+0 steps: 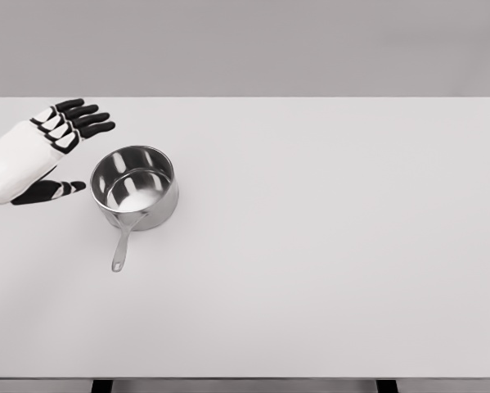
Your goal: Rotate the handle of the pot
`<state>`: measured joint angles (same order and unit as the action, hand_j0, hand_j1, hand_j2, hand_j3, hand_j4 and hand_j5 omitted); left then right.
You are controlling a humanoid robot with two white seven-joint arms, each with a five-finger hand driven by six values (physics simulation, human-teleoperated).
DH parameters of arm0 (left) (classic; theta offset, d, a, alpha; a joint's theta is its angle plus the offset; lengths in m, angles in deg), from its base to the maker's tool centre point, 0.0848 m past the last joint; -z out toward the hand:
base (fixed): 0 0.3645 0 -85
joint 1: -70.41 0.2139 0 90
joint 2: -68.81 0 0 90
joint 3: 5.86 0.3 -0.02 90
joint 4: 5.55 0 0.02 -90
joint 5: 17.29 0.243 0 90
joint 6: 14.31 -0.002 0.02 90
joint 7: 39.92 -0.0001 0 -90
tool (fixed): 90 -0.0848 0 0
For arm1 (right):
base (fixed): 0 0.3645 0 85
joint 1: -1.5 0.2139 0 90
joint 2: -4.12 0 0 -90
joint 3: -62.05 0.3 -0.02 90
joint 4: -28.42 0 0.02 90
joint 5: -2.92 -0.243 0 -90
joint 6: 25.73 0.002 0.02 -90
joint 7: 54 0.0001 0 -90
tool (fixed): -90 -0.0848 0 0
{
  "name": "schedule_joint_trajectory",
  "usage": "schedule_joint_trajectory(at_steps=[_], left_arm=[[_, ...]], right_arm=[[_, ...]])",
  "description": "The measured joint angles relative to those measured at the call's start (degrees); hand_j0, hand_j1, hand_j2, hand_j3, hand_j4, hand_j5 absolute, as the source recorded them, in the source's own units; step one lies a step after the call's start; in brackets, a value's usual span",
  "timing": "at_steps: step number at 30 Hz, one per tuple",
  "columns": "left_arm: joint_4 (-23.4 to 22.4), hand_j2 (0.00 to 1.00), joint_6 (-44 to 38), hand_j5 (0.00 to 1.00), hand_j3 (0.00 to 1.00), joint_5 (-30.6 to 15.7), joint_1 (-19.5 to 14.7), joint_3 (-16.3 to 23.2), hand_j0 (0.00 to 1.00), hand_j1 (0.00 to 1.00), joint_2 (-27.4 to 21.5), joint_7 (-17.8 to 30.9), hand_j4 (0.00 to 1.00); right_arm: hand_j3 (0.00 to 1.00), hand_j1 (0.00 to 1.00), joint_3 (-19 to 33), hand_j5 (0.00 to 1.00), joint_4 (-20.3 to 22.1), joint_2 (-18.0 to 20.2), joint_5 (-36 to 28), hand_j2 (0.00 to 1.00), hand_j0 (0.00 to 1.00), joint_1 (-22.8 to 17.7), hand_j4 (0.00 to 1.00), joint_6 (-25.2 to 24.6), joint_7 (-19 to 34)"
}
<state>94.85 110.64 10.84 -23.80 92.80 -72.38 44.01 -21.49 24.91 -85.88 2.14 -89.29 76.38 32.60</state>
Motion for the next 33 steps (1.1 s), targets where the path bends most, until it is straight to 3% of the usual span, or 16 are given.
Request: schedule_joint_trajectory(at_steps=[4,6,9,10,20,33], left_arm=[[0.13,1.00,0.02,1.00,1.00,-0.01,-0.70,0.22,1.00,1.00,0.07,0.23,1.00],[0.31,1.00,0.03,1.00,1.00,-0.13,-3.95,1.22,1.00,1.00,0.12,0.56,1.00],[0.58,1.00,0.04,1.00,1.00,0.27,-10.81,8.09,1.00,1.00,1.30,2.65,1.00],[0.63,1.00,0.04,1.00,1.00,1.40,-11.25,10.77,1.00,1.00,1.78,3.03,1.00],[0.87,1.00,0.06,1.00,1.00,7.64,-10.63,22.36,1.00,1.00,7.47,8.62,1.00],[-0.85,1.00,0.06,1.00,1.00,13.23,-10.37,23.53,1.00,1.00,8.25,8.61,1.00]], right_arm=[[1.00,1.00,-0.08,1.00,-0.20,0.00,0.22,1.00,1.00,0.00,1.00,-0.07,-0.15],[1.00,1.00,0.04,1.00,-0.32,0.00,0.24,1.00,1.00,0.00,1.00,-0.11,-0.09],[1.00,1.00,0.16,1.00,-0.40,0.00,0.25,1.00,1.00,0.00,1.00,-0.14,-0.04],[1.00,1.00,0.15,1.00,-0.41,0.00,0.26,1.00,1.00,0.00,1.00,-0.15,-0.04],[1.00,1.00,0.21,1.00,-0.45,0.00,0.28,1.00,1.00,0.00,1.00,-0.16,-0.02],[1.00,1.00,0.21,1.00,-0.45,0.00,0.28,1.00,1.00,0.00,1.00,-0.16,-0.02]])
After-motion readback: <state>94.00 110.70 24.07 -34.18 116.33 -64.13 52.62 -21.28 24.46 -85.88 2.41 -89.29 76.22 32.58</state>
